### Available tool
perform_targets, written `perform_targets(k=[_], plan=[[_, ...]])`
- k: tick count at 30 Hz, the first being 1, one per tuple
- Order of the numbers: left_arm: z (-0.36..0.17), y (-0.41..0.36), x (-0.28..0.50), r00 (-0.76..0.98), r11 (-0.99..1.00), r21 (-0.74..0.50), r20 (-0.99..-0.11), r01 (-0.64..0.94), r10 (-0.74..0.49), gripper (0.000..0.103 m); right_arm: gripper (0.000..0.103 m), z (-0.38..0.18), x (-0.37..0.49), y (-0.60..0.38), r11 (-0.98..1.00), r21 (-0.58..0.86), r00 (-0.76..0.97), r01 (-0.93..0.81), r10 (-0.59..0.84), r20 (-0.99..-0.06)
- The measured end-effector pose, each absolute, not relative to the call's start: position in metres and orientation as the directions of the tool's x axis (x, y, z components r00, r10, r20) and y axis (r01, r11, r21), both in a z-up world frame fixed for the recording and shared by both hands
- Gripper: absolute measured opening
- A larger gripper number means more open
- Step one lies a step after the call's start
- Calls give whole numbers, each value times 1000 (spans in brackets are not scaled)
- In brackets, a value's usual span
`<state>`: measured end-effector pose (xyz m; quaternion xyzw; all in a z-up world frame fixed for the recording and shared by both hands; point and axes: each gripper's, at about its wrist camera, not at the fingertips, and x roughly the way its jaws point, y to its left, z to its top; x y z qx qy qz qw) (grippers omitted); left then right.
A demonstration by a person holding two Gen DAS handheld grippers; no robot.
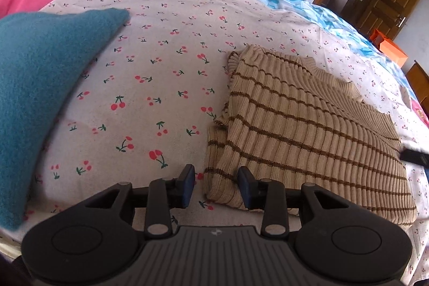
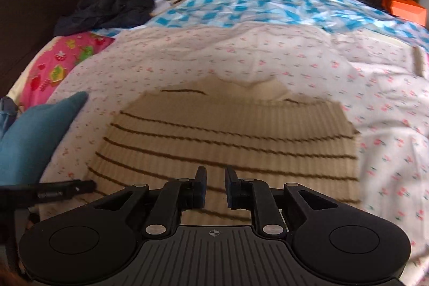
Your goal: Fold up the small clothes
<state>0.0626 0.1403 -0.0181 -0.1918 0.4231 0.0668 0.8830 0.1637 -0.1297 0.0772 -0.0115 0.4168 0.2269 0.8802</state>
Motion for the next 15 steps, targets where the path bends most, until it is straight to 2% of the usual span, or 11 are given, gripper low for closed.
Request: perform_targets(k=[7,15], plan=[[-21,143,62,644,909,-330,-759,-254,-95,41,19,57,223,-21,837,249,422,-487,475,-772],[-21,145,62,652,898,-376,-744,-230,-145,44,35,29,255,56,826,178,365,-534,415,-833]])
